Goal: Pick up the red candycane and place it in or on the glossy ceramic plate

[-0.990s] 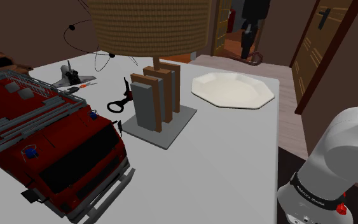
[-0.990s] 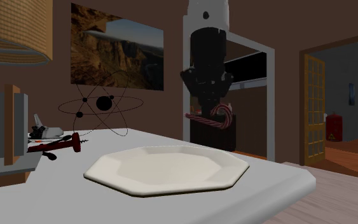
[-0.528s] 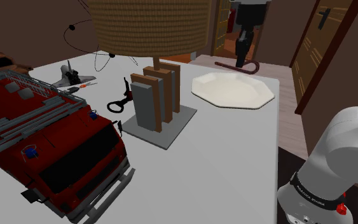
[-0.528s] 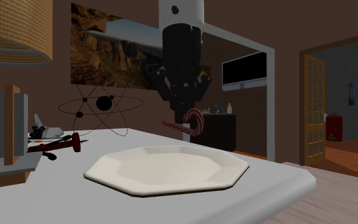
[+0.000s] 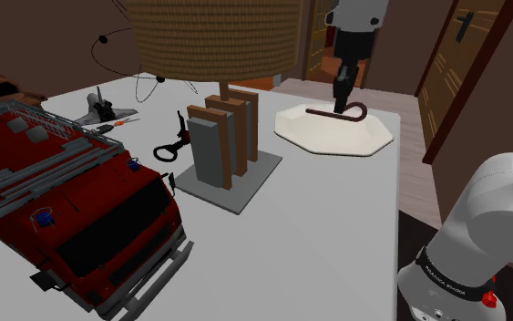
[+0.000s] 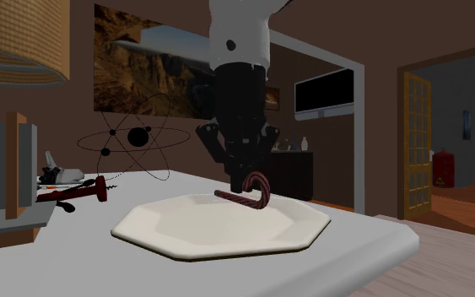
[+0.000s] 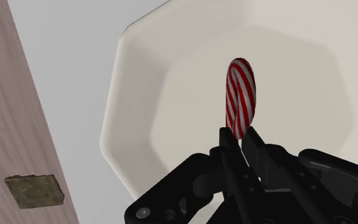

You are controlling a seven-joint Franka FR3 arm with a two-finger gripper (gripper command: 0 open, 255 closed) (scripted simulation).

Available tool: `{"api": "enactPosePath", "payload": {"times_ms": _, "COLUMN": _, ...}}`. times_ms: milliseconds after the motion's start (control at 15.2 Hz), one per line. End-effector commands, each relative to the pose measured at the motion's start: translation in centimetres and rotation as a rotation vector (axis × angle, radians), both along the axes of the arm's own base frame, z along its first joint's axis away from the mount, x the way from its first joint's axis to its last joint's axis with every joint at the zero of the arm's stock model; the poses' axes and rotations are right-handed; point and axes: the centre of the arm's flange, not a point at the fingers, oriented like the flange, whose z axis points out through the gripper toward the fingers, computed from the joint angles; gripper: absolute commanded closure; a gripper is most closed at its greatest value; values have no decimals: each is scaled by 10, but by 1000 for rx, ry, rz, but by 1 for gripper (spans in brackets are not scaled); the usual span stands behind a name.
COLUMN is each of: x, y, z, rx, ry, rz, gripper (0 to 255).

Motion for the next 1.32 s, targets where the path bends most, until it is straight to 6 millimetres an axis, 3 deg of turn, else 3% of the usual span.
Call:
{"api": "enactPosePath", "payload": {"times_ms": 0, "x": 0, "y": -1, "z": -10, "rx": 0, "ry": 0, "rz": 0, "gripper": 255}}
{"api": "enactPosePath", "payload": {"times_ms": 198, "x": 0, "y": -1, "z": -29, "rx": 0, "ry": 0, "rz": 0, "gripper": 255}}
{"api": "enactPosePath", "payload": {"times_ms": 726, "x": 0, "y": -1, "z": -29, "rx": 0, "ry": 0, "rz": 0, "gripper": 255}}
{"api": "enactPosePath", "payload": {"times_ms": 792, "x": 0, "y": -1, "z": -29, "rx": 0, "ry": 0, "rz": 0, "gripper": 0}}
{"api": "enactPosePath", "payload": {"times_ms": 1122, "x": 0, "y": -1, "z": -29, "rx": 0, "ry": 0, "rz": 0, "gripper": 0}}
{"api": "enactPosePath", "payload": {"times_ms": 1254, "x": 0, "y": 0, "z": -3, "rx": 0, "ry": 0, "rz": 0, "gripper": 0}}
